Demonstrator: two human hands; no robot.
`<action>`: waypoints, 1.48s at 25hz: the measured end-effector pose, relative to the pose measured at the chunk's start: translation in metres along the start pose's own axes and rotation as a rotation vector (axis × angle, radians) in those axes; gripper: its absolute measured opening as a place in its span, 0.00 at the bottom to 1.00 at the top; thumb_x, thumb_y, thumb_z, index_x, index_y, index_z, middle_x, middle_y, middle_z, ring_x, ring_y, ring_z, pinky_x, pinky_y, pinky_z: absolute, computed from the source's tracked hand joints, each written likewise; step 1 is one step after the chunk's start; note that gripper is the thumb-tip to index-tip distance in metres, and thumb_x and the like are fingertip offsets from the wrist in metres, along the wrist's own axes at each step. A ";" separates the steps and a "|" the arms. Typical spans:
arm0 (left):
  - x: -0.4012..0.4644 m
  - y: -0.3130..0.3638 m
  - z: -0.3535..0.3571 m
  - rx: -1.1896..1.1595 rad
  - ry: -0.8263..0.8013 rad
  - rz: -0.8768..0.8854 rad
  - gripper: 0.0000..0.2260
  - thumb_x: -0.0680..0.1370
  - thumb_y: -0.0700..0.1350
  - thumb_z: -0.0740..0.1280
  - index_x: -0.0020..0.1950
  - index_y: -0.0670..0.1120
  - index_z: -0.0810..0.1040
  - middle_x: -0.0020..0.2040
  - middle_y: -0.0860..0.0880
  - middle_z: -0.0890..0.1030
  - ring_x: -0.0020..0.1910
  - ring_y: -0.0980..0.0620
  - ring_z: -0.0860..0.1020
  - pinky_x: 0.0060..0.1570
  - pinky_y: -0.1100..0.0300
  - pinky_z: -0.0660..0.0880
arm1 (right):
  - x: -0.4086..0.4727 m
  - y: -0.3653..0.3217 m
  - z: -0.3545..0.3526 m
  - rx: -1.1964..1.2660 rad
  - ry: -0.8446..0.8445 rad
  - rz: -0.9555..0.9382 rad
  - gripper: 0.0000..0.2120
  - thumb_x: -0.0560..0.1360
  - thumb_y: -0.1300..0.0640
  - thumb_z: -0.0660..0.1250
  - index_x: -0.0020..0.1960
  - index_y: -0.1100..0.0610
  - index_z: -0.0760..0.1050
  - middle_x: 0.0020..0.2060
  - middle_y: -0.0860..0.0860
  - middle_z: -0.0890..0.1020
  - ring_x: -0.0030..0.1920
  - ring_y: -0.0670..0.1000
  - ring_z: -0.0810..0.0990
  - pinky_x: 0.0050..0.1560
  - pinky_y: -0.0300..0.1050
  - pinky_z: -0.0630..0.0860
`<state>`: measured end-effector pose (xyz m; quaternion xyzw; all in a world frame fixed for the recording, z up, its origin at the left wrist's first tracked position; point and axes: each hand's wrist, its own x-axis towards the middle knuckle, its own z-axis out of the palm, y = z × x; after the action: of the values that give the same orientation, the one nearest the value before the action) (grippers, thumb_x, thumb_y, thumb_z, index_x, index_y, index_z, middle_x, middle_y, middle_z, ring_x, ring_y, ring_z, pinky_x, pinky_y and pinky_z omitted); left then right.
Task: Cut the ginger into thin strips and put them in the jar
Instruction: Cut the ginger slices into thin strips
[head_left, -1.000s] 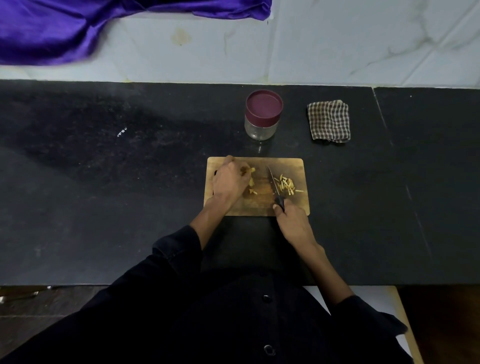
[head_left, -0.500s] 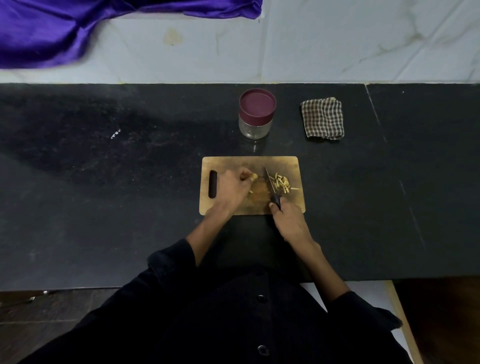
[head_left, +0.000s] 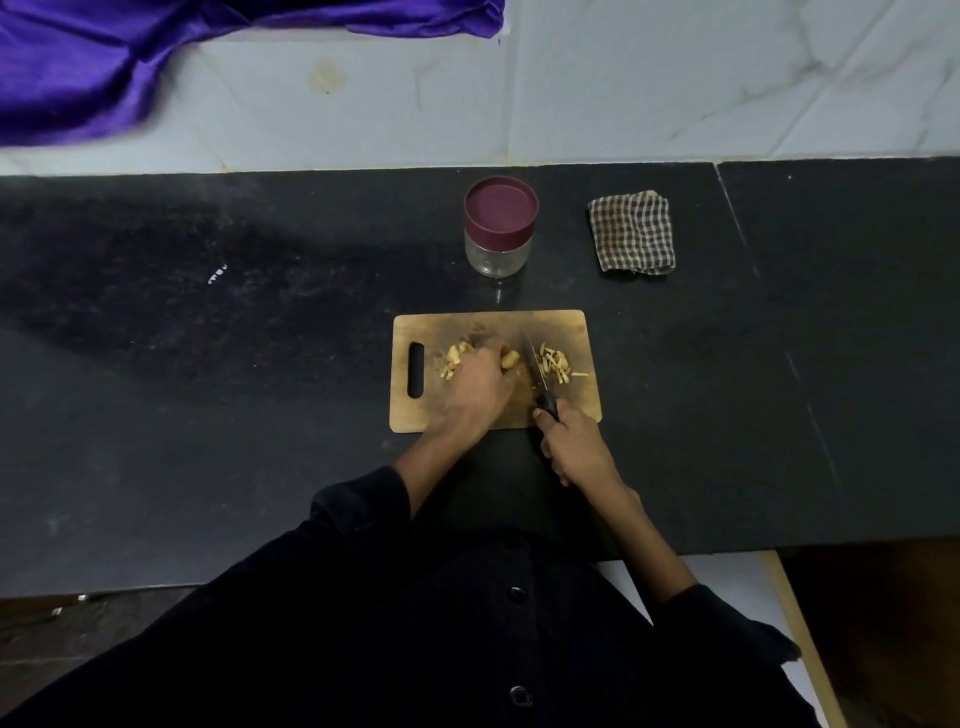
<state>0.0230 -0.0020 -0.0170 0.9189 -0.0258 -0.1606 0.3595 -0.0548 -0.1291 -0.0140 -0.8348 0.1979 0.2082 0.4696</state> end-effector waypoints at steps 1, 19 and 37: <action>0.000 -0.002 0.000 0.002 0.003 0.017 0.18 0.78 0.42 0.66 0.68 0.49 0.70 0.56 0.49 0.80 0.53 0.52 0.79 0.51 0.58 0.78 | 0.000 0.000 0.000 -0.004 0.002 -0.001 0.10 0.83 0.51 0.58 0.44 0.50 0.67 0.32 0.53 0.75 0.25 0.49 0.72 0.22 0.43 0.68; -0.010 -0.005 -0.003 0.203 0.070 0.040 0.14 0.79 0.48 0.65 0.65 0.54 0.76 0.47 0.48 0.82 0.48 0.50 0.80 0.49 0.52 0.78 | 0.004 -0.001 0.000 -0.206 0.008 -0.020 0.11 0.83 0.49 0.57 0.57 0.56 0.72 0.45 0.56 0.79 0.44 0.57 0.79 0.40 0.52 0.76; -0.010 -0.008 0.001 0.214 0.088 0.074 0.14 0.79 0.48 0.65 0.64 0.54 0.77 0.50 0.49 0.82 0.49 0.51 0.79 0.49 0.56 0.77 | -0.004 -0.007 0.008 -0.318 0.048 -0.051 0.12 0.83 0.51 0.57 0.60 0.58 0.72 0.51 0.57 0.80 0.52 0.57 0.80 0.52 0.54 0.77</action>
<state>0.0123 0.0054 -0.0203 0.9565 -0.0610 -0.1030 0.2659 -0.0555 -0.1189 -0.0111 -0.9080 0.1521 0.2050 0.3321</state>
